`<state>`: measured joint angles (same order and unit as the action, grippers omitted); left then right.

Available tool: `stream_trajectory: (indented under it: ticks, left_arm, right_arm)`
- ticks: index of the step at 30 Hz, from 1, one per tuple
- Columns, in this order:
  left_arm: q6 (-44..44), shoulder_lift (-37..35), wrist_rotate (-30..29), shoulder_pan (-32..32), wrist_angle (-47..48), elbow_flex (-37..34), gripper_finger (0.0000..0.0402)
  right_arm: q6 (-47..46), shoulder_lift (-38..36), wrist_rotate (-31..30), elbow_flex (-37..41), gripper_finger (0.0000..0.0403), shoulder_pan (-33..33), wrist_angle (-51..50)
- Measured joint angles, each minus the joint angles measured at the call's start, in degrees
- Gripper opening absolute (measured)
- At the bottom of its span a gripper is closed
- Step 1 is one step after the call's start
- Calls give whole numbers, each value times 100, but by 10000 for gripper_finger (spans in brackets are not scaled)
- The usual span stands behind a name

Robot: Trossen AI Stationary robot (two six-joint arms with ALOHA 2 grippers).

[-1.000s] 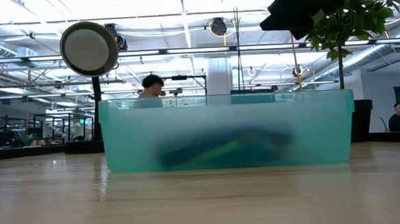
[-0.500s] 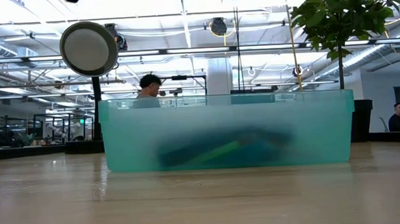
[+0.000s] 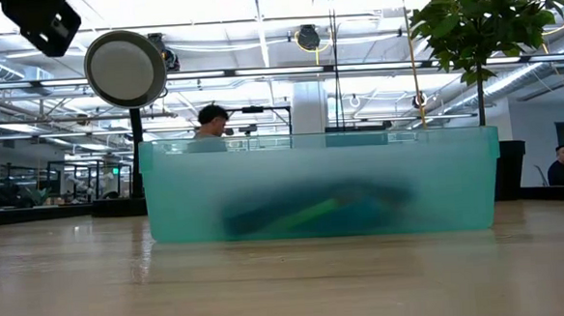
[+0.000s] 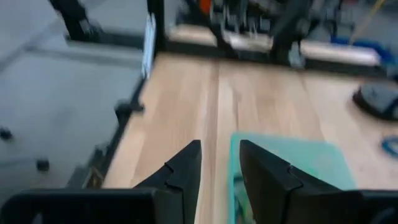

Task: Pick and place rubber bands into bin
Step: Put the purple rubber band into the green bin

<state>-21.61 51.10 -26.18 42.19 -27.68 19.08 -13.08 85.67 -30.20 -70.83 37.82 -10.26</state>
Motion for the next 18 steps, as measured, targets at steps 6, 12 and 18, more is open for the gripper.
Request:
stream_trajectory:
  ticks: [6,12,18]
  left_arm:
    - [18,-103,68,0,46,-75,246]
    - [53,-101,72,0,259,-75,246]
    - [66,-99,75,0,413,-75,246]
  right_arm:
    - [-1430,841,264,-1000,104,215,-1751]
    - [-3532,1519,1055,-1059,99,620,-2307]
    - [-4570,2265,1462,-1058,74,934,-2335]
